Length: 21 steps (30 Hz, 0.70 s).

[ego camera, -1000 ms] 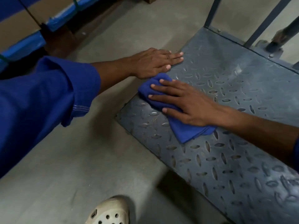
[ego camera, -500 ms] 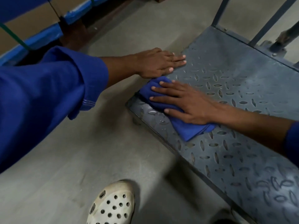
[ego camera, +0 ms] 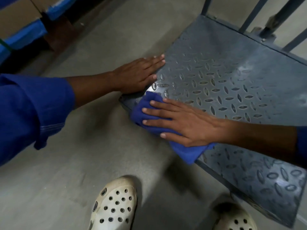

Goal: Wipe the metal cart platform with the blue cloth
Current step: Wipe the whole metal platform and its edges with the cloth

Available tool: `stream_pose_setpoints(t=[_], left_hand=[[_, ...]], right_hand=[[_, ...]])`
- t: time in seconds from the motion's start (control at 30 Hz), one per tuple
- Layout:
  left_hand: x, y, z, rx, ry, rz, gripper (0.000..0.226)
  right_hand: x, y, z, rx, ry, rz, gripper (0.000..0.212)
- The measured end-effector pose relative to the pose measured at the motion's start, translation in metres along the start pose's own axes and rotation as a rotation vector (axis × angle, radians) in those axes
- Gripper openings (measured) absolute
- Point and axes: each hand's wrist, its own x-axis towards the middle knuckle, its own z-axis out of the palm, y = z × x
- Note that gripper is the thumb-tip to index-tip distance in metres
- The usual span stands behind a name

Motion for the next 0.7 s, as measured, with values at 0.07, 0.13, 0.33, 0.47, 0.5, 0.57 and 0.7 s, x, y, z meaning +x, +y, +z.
stream_pose_setpoints(t=[0.07, 0.13, 0.33, 0.47, 0.5, 0.57, 0.7], left_hand=[[-0.012, 0.015, 0.005, -0.011, 0.035, -0.037, 0.070], [-0.026, 0.031, 0.012, -0.018, 0.066, -0.081, 0.070], [-0.051, 0.075, 0.022, -0.014, 0.085, -0.184, 0.071], [-0.054, 0.098, 0.030, -0.002, 0.126, -0.260, 0.070], [-0.054, 0.104, 0.033, -0.007, 0.146, -0.276, 0.069], [-0.054, 0.117, 0.038, -0.013, 0.189, -0.294, 0.067], [-0.059, 0.150, 0.053, -0.012, 0.282, -0.255, 0.061]], right_hand=[[-0.038, -0.005, -0.002, -0.007, -0.022, 0.050, 0.058], [-0.079, -0.016, -0.002, -0.010, -0.040, 0.141, 0.060], [-0.130, -0.080, 0.016, 0.046, 0.140, 0.585, 0.061], [-0.098, -0.086, 0.019, 0.036, 0.207, 0.709, 0.062], [-0.091, -0.085, 0.020, 0.034, 0.206, 0.708, 0.061], [-0.084, -0.085, 0.023, 0.016, 0.182, 0.706, 0.061], [-0.107, -0.098, 0.026, -0.024, 0.140, 0.716, 0.064]])
